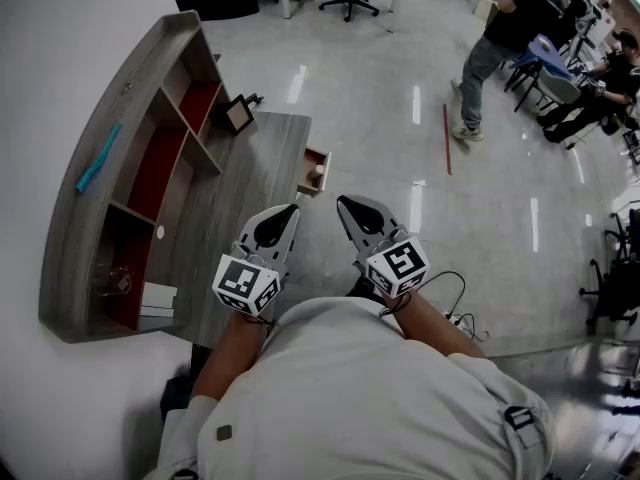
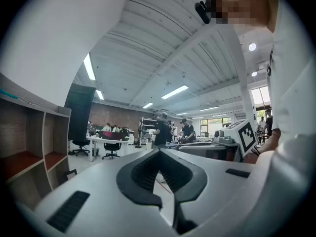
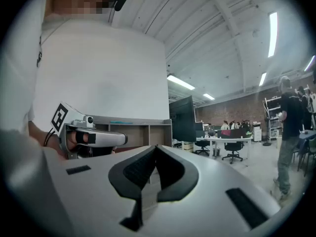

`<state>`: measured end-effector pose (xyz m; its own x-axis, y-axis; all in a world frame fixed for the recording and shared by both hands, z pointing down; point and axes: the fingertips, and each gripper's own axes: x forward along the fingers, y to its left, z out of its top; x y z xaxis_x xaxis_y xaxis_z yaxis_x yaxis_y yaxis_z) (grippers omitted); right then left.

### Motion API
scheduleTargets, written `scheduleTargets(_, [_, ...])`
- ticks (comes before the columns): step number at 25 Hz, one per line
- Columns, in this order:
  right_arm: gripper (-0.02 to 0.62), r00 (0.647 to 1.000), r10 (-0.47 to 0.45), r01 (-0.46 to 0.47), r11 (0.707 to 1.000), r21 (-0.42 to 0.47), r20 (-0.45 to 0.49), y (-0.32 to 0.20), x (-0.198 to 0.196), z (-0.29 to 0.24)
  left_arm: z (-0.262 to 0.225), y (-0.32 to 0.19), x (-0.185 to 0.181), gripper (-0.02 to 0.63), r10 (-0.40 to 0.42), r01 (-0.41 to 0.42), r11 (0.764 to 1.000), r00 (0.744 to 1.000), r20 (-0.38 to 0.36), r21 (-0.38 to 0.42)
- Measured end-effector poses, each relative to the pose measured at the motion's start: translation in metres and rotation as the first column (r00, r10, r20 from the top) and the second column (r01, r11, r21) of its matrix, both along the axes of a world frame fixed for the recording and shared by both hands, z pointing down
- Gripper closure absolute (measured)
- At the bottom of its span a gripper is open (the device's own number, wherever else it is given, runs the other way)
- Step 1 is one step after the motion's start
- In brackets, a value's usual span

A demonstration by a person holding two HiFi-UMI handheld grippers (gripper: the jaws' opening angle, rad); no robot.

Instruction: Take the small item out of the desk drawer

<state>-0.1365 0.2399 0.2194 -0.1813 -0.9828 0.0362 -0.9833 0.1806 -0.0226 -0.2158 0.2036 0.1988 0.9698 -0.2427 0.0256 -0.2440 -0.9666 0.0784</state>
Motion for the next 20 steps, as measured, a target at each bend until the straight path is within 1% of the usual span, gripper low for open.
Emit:
scheduleTargets(5, [0.575,1.000,0.000,0.000,1.000,0.000,0.009,0.000,0.007,0.000,0.000,-0.002,0.005,0.591,-0.004,0.004,1.000,1.000,-0.005,-0.011])
scheduleTargets(11, [0.575,1.000,0.004,-0.004,1.000,0.002,0.018,-0.002,0.017,0.003,0.003,-0.004,0.014,0.591,-0.009,0.009,1.000,1.000,0.004,-0.004])
scheduleTargets(15, [0.575,1.000,0.011,-0.011,1.000,-0.003,0.008,-0.003,0.028,0.006,0.006,-0.004,0.026,0.591,-0.008,0.008,1.000,1.000,0.014,-0.007])
scheduleTargets(20, [0.575,1.000,-0.004,0.004,1.000,-0.025,0.000,-0.002,0.046,0.016,0.011,-0.006,0.049,0.591,-0.015,0.015,1.000,1.000,0.027,-0.015])
